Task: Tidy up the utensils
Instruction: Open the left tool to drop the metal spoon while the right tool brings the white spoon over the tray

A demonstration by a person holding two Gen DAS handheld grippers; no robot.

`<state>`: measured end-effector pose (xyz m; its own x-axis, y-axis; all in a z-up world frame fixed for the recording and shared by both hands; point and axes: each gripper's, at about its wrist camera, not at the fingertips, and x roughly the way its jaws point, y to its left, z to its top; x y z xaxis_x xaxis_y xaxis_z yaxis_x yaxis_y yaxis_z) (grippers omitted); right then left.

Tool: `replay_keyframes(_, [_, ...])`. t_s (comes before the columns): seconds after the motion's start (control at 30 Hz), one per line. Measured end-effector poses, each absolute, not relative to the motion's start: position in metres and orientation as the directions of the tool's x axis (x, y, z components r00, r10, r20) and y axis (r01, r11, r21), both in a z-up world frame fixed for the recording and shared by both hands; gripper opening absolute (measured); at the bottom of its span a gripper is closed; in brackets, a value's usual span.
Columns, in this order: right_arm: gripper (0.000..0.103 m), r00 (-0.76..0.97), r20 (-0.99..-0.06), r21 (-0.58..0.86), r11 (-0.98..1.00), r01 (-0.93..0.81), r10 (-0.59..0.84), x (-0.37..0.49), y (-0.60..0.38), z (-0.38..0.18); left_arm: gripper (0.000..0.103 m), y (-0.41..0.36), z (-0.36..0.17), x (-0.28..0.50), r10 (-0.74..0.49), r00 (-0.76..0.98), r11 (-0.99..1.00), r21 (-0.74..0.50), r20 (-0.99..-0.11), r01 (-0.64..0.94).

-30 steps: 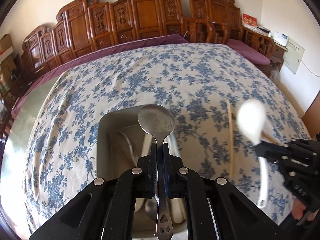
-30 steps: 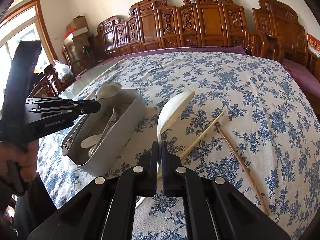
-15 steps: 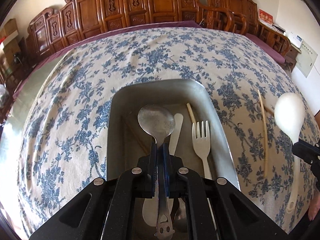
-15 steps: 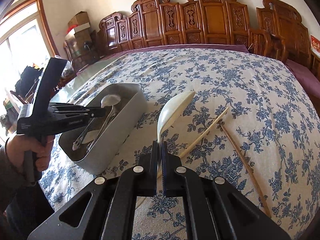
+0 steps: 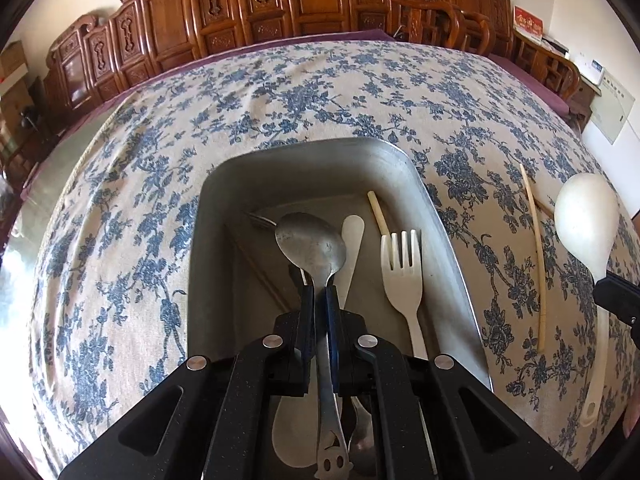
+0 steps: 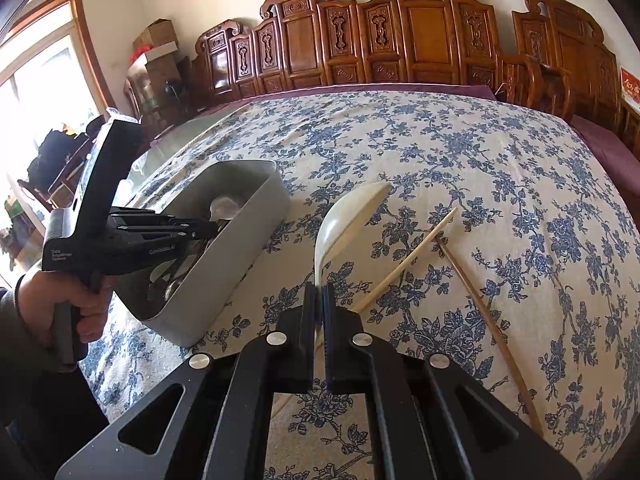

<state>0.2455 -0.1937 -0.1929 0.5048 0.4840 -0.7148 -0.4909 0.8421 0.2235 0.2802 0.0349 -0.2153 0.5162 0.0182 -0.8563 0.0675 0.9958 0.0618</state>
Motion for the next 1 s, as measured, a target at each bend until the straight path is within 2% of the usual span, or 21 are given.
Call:
replay_keyframes(0.07, [0.005,0.504,-0.716,0.222,0.842,-0.492,0.483,0.245,-0.193,-0.193,0.007,0.035,-0.211,0.278,0.018,0.526,0.996,0.063,-0.850,0.067])
replay_keyframes(0.17, [0.005,0.502,-0.717,0.222,0.841,-0.493,0.483,0.244,-0.192,-0.193,0.015,0.037,-0.200,0.271,0.008,0.548,0.996,0.057,-0.836,0.072])
replay_keyframes(0.57, [0.005,0.493,-0.684,0.256,0.810,-0.528,0.537,0.232,-0.174,-0.167,0.015,0.057,-0.158,0.230,-0.023,0.642,0.997,0.027,-0.766,0.069])
replay_keyframes(1.0, [0.005,0.463,-0.666,0.272,0.768,-0.580,0.585,0.257,-0.100,-0.143,0.015,0.102,-0.141,0.210,-0.016,0.686,1.000,-0.007,-0.727,0.015])
